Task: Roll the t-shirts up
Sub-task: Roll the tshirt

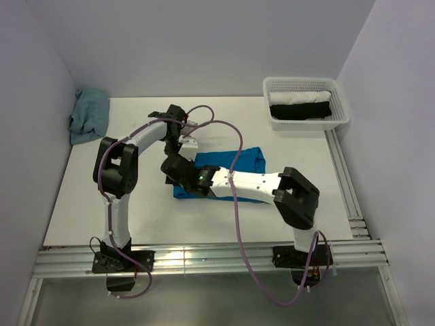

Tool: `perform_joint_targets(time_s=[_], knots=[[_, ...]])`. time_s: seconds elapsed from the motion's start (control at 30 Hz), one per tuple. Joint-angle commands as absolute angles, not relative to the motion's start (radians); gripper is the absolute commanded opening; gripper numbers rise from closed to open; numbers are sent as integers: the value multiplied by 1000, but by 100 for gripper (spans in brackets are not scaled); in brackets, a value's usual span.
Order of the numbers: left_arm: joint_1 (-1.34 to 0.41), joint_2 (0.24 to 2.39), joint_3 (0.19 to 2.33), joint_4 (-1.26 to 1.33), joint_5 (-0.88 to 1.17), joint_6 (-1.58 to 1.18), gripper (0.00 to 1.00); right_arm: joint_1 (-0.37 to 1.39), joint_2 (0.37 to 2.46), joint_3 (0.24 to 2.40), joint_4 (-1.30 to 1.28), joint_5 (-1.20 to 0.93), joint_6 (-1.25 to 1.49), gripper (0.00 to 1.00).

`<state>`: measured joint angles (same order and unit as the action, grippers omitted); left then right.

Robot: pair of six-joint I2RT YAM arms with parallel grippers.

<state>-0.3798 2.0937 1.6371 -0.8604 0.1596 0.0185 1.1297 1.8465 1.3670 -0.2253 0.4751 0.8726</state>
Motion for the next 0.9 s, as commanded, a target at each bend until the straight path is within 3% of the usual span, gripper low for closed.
perform_joint_targets(time_s=[0.0,0.4,0.5,0.63,0.73,0.87], knots=[[-379,2118,1675,-857,114,34,0,1123,1961,1482,-310,607,824,51],[-379,2118,1686,-870,118,35,0,1109,2144,1566,-281,637,830,49],[-380,2114,1687,-871,123,38,7,1111,2163,1571,-321,637,850,49],[-380,2114,1701,-874,143,40,25,1111,2177,1572,-386,637,880,50],[-380,2103,1712,-873,166,40,44,1111,2168,1545,-384,638,896,52],[-379,2091,1747,-882,190,38,54,1112,2172,1546,-408,627,904,54]])
